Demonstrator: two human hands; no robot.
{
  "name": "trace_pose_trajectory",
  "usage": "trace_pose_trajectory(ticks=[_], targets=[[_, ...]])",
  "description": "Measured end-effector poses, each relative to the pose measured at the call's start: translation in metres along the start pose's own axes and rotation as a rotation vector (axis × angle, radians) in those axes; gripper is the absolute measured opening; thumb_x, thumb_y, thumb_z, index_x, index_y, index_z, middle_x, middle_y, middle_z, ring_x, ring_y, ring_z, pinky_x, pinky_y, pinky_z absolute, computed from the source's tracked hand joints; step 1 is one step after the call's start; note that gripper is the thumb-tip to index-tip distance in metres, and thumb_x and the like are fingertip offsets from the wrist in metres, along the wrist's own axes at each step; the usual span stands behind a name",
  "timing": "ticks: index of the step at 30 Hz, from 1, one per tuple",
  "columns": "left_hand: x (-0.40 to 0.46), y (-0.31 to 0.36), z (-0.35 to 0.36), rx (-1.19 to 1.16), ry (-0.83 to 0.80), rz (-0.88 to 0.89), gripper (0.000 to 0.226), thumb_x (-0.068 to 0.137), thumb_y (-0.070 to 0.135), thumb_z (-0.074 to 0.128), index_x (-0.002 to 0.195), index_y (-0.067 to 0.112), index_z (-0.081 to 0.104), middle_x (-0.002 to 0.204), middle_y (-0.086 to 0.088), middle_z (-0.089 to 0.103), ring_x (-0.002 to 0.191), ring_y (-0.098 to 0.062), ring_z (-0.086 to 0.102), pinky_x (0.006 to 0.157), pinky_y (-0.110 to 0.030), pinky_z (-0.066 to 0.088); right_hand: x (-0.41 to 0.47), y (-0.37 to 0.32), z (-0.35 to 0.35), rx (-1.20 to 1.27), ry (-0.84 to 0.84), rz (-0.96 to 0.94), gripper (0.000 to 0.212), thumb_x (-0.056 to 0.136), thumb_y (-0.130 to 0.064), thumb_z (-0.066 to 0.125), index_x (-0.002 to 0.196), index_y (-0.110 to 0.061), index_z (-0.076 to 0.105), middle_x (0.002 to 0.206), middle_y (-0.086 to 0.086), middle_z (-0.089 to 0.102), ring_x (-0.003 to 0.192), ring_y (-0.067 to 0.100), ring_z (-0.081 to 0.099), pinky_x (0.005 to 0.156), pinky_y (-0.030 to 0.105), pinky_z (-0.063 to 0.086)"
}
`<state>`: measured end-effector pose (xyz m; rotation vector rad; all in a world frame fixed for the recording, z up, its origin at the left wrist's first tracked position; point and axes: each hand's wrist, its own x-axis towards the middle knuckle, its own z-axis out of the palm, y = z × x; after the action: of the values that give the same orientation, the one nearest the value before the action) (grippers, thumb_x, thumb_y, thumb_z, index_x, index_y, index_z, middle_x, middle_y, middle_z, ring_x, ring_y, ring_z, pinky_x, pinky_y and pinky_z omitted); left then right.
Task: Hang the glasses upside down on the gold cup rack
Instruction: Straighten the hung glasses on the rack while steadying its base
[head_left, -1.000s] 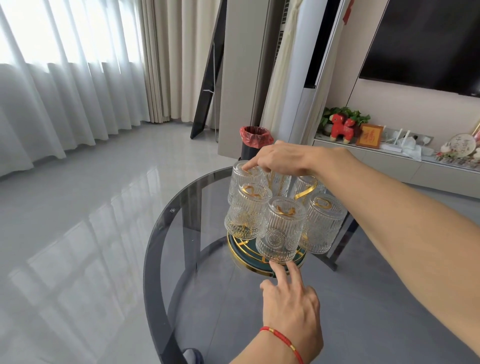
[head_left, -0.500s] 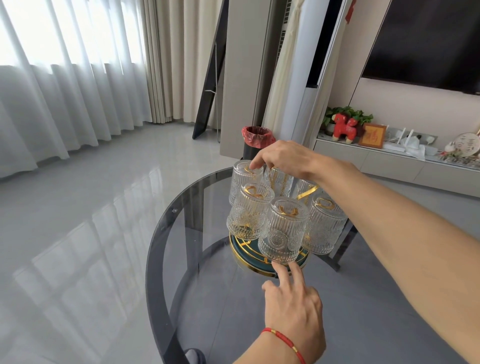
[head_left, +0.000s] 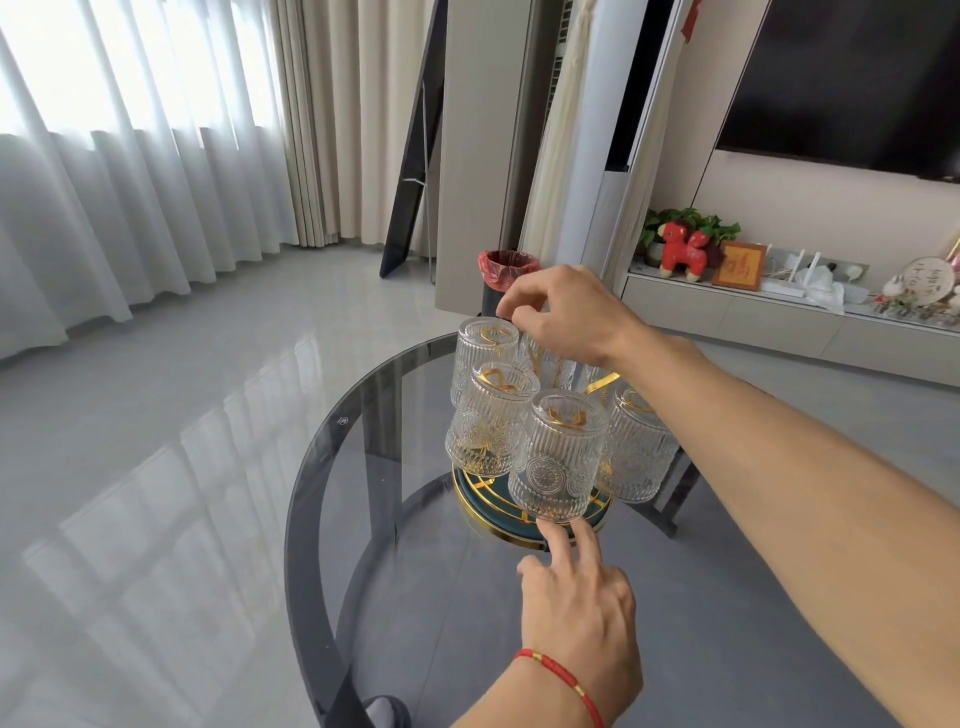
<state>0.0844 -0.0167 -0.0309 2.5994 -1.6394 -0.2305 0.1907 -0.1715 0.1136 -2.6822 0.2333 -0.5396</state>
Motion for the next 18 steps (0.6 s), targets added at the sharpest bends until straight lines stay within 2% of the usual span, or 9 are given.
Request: trace_pose_trajectory(ticks=[2, 5, 7, 9, 11, 15, 18], targets=[[-0.001, -0.001, 0.0, 0.006, 0.009, -0.002, 0.038, 0.091, 0.026, 0.058, 0.123, 0.007, 0.059, 0.161, -0.028, 0.012, 0.145, -0.054, 0.008, 0.093, -0.053, 0.04, -0.009, -0.003, 0.0, 0.015, 0.198, -0.058, 0.02, 0.091, -0.017, 0.059, 0.09, -0.017, 0.078, 0.082, -0.007, 0.073, 0.075, -0.004, 0.062, 0.064, 0.006, 0.039], [-0.003, -0.002, 0.0, 0.013, 0.054, 0.004, 0.035, 0.091, 0.027, 0.057, 0.119, 0.008, 0.061, 0.159, -0.027, 0.018, 0.143, -0.052, 0.015, 0.087, -0.05, 0.04, -0.032, -0.01, -0.002, 0.0, 0.385, -0.143, 0.018, 0.088, -0.015, 0.059, 0.074, -0.012, 0.07, 0.06, -0.013, 0.061, 0.054, -0.002, 0.056, 0.053, 0.007, 0.034], [-0.004, -0.006, 0.001, 0.011, 0.103, 0.018, 0.031, 0.09, 0.028, 0.056, 0.115, 0.01, 0.061, 0.156, -0.025, 0.024, 0.139, -0.048, 0.022, 0.081, -0.045, 0.038, -0.049, -0.015, -0.003, -0.025, 0.398, -0.136, 0.017, 0.088, -0.017, 0.06, 0.072, -0.014, 0.068, 0.059, -0.015, 0.057, 0.052, 0.0, 0.054, 0.055, 0.011, 0.037], [-0.006, -0.01, 0.001, 0.021, 0.126, 0.045, 0.03, 0.09, 0.029, 0.054, 0.114, 0.011, 0.061, 0.155, -0.023, 0.026, 0.137, -0.045, 0.025, 0.082, -0.045, 0.039, -0.066, -0.017, -0.002, -0.094, 0.323, -0.075, 0.014, 0.088, -0.025, 0.062, 0.077, -0.018, 0.069, 0.069, -0.01, 0.064, 0.064, 0.006, 0.056, 0.063, 0.028, 0.048], [-0.007, -0.015, 0.002, 0.026, 0.125, 0.065, 0.031, 0.09, 0.03, 0.054, 0.115, 0.012, 0.061, 0.158, -0.022, 0.024, 0.139, -0.045, 0.024, 0.087, -0.046, 0.042, -0.081, -0.018, 0.003, -0.172, 0.217, 0.001, 0.019, 0.088, -0.04, 0.062, 0.09, -0.022, 0.069, 0.087, -0.007, 0.068, 0.083, 0.015, 0.059, 0.078, 0.037, 0.05], [-0.01, -0.02, 0.003, 0.041, 0.11, 0.09, 0.032, 0.091, 0.03, 0.054, 0.117, 0.012, 0.06, 0.164, -0.021, 0.013, 0.145, -0.045, 0.017, 0.09, -0.048, 0.043, -0.099, -0.022, 0.017, -0.388, 0.01, 0.129, 0.075, 0.082, -0.078, 0.043, 0.129, -0.022, 0.059, 0.127, 0.0, 0.065, 0.123, 0.025, 0.051, 0.104, 0.046, 0.039], [-0.012, -0.02, 0.002, 0.033, 0.101, 0.093, 0.031, 0.091, 0.029, 0.054, 0.117, 0.012, 0.06, 0.166, -0.02, 0.01, 0.146, -0.044, 0.015, 0.09, -0.048, 0.044, -0.096, -0.025, 0.026, -0.398, -0.037, 0.184, 0.089, 0.083, -0.083, 0.044, 0.145, -0.018, 0.048, 0.135, 0.006, 0.063, 0.131, 0.033, 0.049, 0.109, 0.051, 0.038]])
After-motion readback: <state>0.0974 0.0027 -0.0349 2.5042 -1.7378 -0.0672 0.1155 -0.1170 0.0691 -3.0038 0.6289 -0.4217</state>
